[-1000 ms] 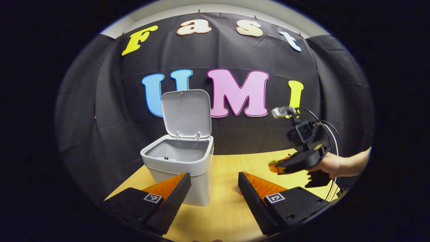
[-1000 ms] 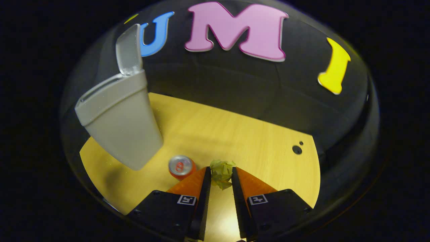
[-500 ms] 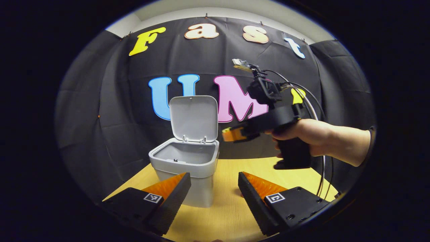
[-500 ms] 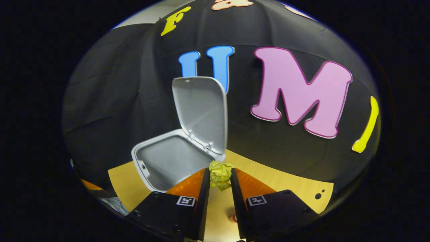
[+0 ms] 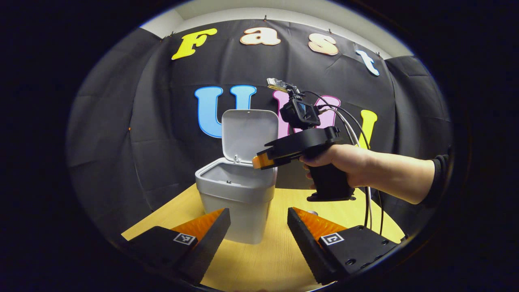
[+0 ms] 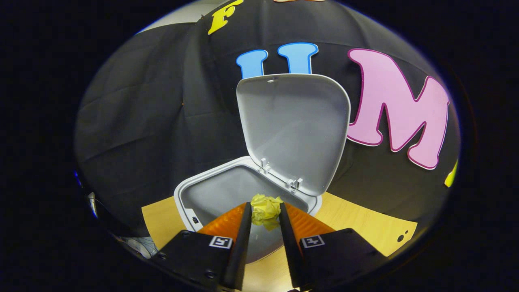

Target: Press the lid of the desktop garbage bin to open it, pick up the crumpled paper on the desktop and throw it into the bin, then pick up the pop can on the desktop and drop it into the bin, and finally close the garbage bin lid.

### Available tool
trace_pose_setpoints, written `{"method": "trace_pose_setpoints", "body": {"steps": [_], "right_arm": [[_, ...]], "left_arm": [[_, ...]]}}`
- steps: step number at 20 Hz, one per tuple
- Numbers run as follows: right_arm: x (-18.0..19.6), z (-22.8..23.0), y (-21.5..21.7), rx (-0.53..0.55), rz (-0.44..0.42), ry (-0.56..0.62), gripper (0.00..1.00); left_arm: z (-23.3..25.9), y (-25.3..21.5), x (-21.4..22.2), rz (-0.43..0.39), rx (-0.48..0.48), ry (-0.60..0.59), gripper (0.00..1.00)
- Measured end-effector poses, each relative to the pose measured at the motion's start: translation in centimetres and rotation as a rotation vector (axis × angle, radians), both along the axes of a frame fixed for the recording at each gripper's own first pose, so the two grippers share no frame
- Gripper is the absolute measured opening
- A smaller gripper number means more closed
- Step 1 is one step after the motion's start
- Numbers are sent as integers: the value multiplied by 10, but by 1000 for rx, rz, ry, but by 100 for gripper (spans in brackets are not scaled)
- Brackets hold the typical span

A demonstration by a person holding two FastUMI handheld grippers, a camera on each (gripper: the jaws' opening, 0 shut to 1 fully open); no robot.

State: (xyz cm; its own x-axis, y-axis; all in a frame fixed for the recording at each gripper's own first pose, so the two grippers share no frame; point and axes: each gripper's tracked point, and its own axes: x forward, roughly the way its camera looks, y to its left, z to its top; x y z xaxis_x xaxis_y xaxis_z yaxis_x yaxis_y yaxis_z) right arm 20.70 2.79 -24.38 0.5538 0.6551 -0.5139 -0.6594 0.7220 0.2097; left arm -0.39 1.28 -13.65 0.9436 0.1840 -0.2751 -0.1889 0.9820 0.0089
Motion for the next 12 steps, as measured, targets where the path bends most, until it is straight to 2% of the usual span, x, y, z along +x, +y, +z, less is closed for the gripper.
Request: {"method": "trace_pose_setpoints", "body": {"steps": [3,6,10,12], "right_arm": [[3,2,-7,9,-21,-16,100],[13,15,-33,37,-89,-56,98],[28,33,-115,76,-230,-125,97],[38,35,-163,96,-319,-159,98]], "left_arm": [[-4,3,0,5,-21,-2,96],[-21,-1,8,-32,-12,11,96],[-65,-23,34,-121,42,67,96],[-94,-43,54,-177,27,79,96]]}}
